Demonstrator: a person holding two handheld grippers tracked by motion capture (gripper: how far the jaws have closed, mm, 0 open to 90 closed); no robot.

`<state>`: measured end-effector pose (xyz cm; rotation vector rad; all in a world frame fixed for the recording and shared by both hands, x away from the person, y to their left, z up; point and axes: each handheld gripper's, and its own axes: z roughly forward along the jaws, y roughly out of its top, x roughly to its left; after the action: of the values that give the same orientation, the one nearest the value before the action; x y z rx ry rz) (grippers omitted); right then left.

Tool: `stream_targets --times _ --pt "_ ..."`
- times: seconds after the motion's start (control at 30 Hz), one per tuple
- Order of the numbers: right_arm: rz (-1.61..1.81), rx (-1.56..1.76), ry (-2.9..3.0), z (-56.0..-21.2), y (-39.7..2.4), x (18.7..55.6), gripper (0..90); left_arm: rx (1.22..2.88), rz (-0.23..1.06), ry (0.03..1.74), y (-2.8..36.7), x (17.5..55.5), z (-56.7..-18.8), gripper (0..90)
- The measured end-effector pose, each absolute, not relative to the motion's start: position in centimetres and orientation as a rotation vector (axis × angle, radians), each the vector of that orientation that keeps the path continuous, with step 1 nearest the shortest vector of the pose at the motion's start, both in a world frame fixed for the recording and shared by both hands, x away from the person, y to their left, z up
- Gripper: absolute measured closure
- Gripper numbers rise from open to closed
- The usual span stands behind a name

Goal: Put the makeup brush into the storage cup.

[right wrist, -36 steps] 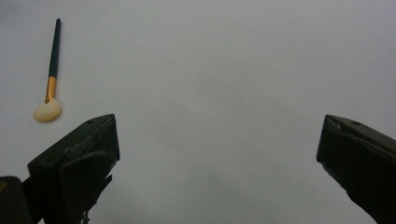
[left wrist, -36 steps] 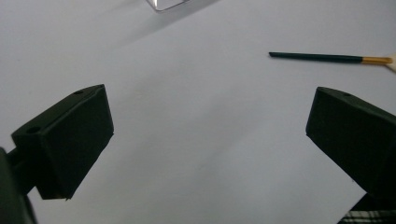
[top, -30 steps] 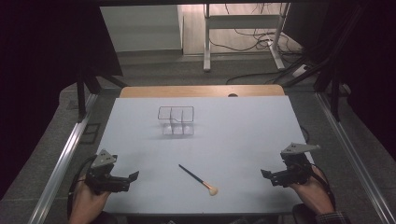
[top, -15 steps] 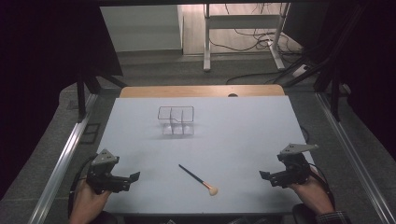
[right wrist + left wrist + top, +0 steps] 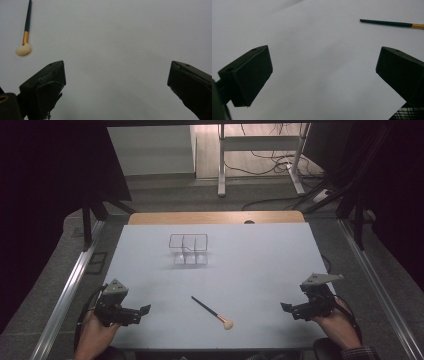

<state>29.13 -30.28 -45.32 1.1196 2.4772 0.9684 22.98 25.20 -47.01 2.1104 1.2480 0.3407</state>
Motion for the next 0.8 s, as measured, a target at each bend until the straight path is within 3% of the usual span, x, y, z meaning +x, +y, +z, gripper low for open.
stream_targets --times 0.8 --pt "0.937 1.167 2.482 -45.8 -31.0 29.3 1.2 2.169 0.371 1.184 23.2 24.4 -46.6 0.2"
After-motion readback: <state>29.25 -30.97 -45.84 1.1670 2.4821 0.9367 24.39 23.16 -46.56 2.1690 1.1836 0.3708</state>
